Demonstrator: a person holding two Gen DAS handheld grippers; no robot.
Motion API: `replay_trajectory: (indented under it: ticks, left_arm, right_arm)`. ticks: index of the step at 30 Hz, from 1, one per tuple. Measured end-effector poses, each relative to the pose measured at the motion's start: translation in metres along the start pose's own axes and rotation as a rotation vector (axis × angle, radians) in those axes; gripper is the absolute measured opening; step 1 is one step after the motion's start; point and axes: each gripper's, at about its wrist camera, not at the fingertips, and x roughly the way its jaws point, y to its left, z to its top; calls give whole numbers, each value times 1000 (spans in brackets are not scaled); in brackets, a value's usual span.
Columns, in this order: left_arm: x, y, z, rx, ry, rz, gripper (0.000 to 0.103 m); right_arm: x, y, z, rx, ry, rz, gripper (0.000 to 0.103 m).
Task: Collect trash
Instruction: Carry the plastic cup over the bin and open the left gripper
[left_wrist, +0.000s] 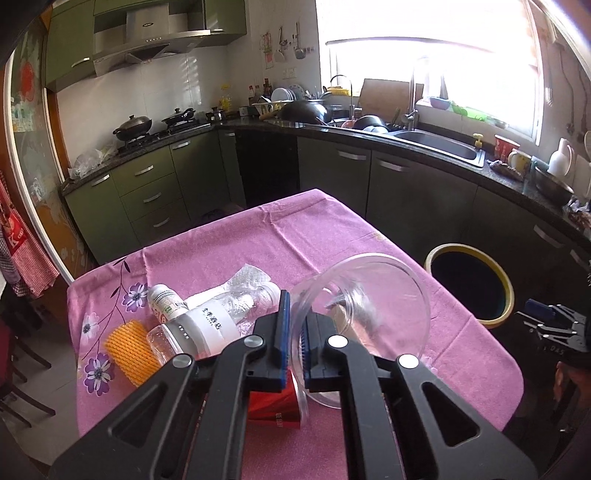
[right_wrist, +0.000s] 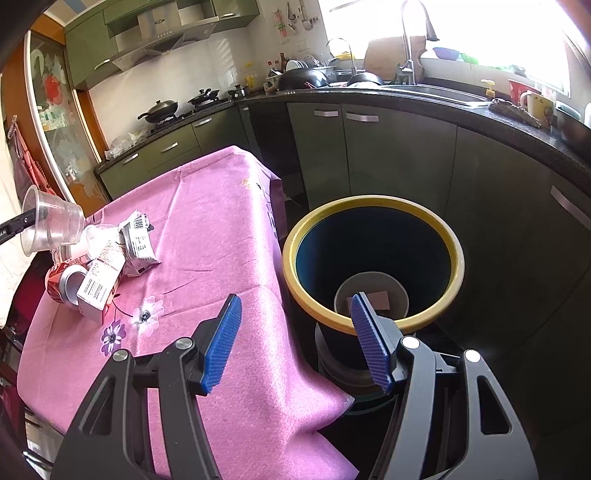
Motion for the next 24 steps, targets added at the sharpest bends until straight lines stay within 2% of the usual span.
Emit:
replay_trajectory:
  ticks: [5, 10, 17, 21, 24]
  left_arm:
    - [-15, -23, 12, 22, -13, -89, 5]
    - [-3, -84, 24, 112, -15, -194, 5]
    - [62, -195, 41, 217, 57, -371, 5]
    - [109, -248, 49, 259, 117, -409, 6]
    - [146, -273, 53, 252, 174, -429, 6]
  right_arm:
    - [-7, -7, 2, 14, -22, -7, 61]
    - [-26, -31, 4, 50, -74, -85, 61]
    - [-60, -76, -1, 117, -113, -177, 61]
    - [-70, -97, -6, 150, -112, -212, 61]
    - [-76, -110, -9, 170, -110, -233, 61]
